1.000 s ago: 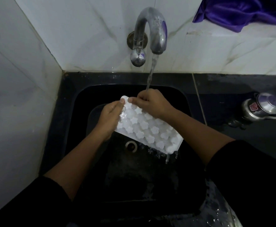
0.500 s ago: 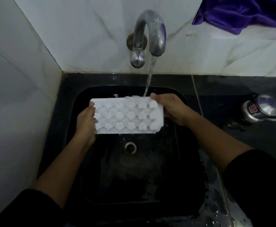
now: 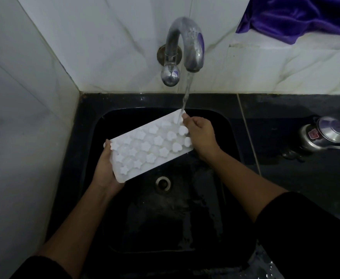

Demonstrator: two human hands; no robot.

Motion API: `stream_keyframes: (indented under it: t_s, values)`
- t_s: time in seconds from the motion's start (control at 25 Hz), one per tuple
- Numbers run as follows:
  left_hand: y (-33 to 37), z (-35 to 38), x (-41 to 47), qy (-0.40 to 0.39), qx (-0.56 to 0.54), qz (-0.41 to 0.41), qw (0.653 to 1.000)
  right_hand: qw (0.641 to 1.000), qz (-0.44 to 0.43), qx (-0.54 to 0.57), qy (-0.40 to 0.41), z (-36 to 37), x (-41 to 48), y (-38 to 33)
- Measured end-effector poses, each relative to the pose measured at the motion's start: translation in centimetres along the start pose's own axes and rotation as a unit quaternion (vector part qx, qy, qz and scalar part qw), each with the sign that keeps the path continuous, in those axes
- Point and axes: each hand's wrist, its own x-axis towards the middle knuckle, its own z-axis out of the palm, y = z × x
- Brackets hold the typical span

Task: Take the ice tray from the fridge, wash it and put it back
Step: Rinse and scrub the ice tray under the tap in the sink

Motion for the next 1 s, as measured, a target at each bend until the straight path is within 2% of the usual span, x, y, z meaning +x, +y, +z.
stream_keyframes:
  t_s: [0.08, 0.16, 0.24, 0.32, 0.4, 0.48, 0.56, 0.68, 0.76, 0.88, 0.92, 1.0]
  values:
    - [-0.1, 0.4, -0.7, -0.067, -0.054, -0.025, 0.996, 0.998, 0.053, 0.011, -0.030, -0.6, 0.7, -0.3]
    - [-0.6, 1.5, -1.3, -0.086, -0.080, -0.035, 0.992, 0.988, 0.147, 0.002, -0.053, -1.7, 2.0, -0.4]
    - [-1.6, 3.0, -1.6, -0.102, -0.066, -0.028, 0.992, 0.978, 0.197, -0.061, -0.023, -2.3, 3.0, -0.1]
    - [-2.5, 4.5, -1.8, -0.114, -0.053, -0.030, 0.992, 0.972, 0.158, -0.168, 0.049, -1.8, 3.1, 1.0]
    - [-3.1, 5.4, -1.1, -0.109, -0.043, -0.036, 0.992, 0.965, 0.112, -0.221, 0.083, 0.1, 1.7, 1.9]
    - [-3.7, 6.5, -0.1, -0.094, -0.033, -0.044, 0.994, 0.963, 0.092, -0.249, 0.054, 3.4, -0.5, 2.3]
    - [-4.0, 7.3, 1.3, -0.061, -0.032, -0.044, 0.997, 0.963, 0.083, -0.253, -0.039, 6.5, -3.0, 1.9]
    - [-4.0, 8.4, 2.4, -0.042, -0.032, -0.045, 0.998, 0.967, 0.041, -0.194, -0.161, 7.5, -4.5, 2.0]
    - [-4.3, 9.6, 1.8, -0.069, -0.023, -0.060, 0.996, 0.975, 0.033, -0.182, -0.123, 5.6, -1.3, 2.7]
    - [-5.0, 11.0, 0.5, -0.116, -0.017, -0.082, 0.990, 0.956, 0.162, -0.239, -0.051, 2.6, 4.4, 4.2]
    - [-4.9, 11.0, 0.9, -0.113, -0.022, -0.079, 0.990, 0.945, 0.162, -0.280, -0.056, 3.0, 4.6, 4.3]
    - [-4.5, 10.1, 3.1, -0.090, -0.039, -0.060, 0.993, 0.931, 0.081, -0.345, -0.090, 5.5, 2.5, 3.6]
